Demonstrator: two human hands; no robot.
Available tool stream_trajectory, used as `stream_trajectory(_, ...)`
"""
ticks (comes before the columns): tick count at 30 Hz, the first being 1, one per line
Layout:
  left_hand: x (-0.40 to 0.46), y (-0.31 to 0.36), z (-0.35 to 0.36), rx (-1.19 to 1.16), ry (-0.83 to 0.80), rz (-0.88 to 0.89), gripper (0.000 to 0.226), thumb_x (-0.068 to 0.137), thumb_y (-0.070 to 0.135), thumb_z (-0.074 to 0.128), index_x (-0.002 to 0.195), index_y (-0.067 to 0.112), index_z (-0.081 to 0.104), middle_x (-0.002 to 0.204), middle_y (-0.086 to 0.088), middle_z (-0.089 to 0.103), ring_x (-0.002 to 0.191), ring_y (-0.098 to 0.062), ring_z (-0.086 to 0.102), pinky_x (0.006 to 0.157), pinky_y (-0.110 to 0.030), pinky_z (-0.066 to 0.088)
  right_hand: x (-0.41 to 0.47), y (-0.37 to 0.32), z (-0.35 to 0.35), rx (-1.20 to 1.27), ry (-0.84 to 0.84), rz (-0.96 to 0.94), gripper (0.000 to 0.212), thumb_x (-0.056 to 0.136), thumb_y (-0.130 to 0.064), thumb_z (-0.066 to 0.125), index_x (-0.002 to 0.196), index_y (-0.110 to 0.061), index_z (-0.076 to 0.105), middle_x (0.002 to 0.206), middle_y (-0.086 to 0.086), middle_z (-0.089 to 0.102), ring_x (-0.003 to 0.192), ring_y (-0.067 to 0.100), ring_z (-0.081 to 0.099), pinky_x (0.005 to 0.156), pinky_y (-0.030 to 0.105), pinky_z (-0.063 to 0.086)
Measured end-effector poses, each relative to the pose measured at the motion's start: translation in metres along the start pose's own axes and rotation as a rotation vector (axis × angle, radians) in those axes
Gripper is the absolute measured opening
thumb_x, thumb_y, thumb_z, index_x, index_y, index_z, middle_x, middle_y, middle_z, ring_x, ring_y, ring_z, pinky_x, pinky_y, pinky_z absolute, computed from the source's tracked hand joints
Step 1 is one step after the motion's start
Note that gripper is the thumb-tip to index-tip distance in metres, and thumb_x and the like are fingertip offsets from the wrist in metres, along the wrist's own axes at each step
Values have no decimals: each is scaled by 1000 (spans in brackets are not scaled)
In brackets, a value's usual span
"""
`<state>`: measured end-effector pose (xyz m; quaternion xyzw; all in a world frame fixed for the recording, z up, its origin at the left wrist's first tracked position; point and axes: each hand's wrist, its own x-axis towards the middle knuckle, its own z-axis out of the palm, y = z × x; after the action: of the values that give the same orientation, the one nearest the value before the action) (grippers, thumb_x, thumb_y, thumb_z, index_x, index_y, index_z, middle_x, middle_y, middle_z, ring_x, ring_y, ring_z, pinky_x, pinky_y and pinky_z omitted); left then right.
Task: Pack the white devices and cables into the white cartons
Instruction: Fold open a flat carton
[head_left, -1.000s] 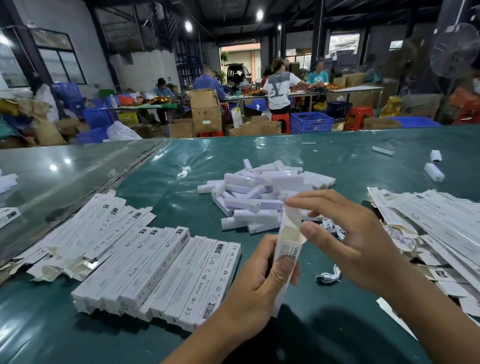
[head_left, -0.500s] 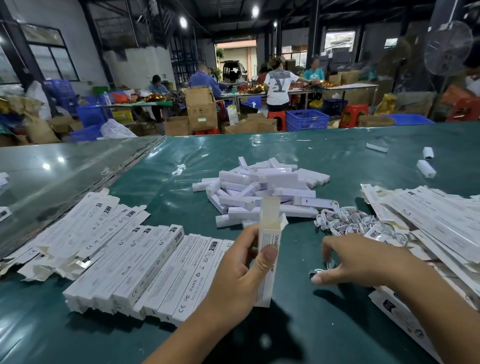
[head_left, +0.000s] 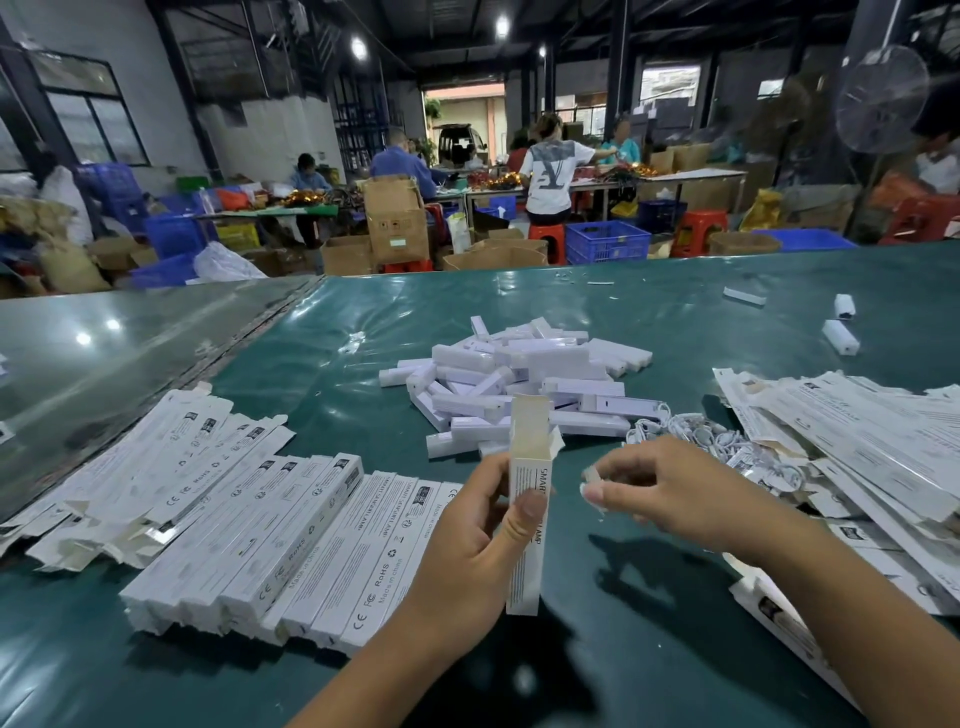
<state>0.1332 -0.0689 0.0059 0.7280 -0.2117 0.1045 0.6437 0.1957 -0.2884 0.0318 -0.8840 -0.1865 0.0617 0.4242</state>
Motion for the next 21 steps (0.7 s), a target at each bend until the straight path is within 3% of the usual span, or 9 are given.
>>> stream_trajectory(3, 0, 2, 1, 3, 8, 6, 32, 93, 62, 54, 116, 42, 63, 102, 15, 72, 92, 4, 66, 79, -8, 47, -1, -10, 4, 521, 18, -71, 27, 83, -29, 74, 106, -14, 75, 83, 2, 74, 66, 8, 62, 50, 17, 45)
stream_trajectory(6, 0, -1, 2, 13, -5, -5, 37, 91, 66, 55, 116, 40, 63, 104, 8, 71, 93, -10, 67, 80, -18, 52, -2, -16, 9, 740, -16, -92, 38, 77, -19, 77, 111, -6, 68, 97, 15, 76, 87, 22, 74, 62, 23, 55)
stream_trajectory(9, -1, -4, 2, -9, -26, -16, 45, 91, 65, 57, 122, 32, 64, 113, -2, 71, 104, -30, 65, 90, -36, 53, -2, -19, 16, 735, -24, -106, 40, 74, -18, 78, 108, -4, 63, 98, 17, 77, 92, 27, 76, 70, 26, 58)
stream_trajectory(14, 1, -4, 1, -47, 10, -16, 43, 91, 61, 60, 120, 30, 66, 115, -4, 72, 107, -33, 65, 94, -38, 52, -4, -26, 25, 735, 10, -173, 10, 76, -12, 77, 83, -16, 72, 90, 15, 78, 82, 20, 76, 70, 22, 58)
stream_trajectory(21, 2, -9, -1, -26, 29, -18, 43, 90, 64, 61, 116, 30, 68, 106, -10, 72, 101, -41, 64, 91, -52, 50, -8, -33, 25, 633, 83, -185, 16, 74, -16, 79, 86, -7, 73, 89, 12, 79, 82, 19, 77, 74, 19, 56)
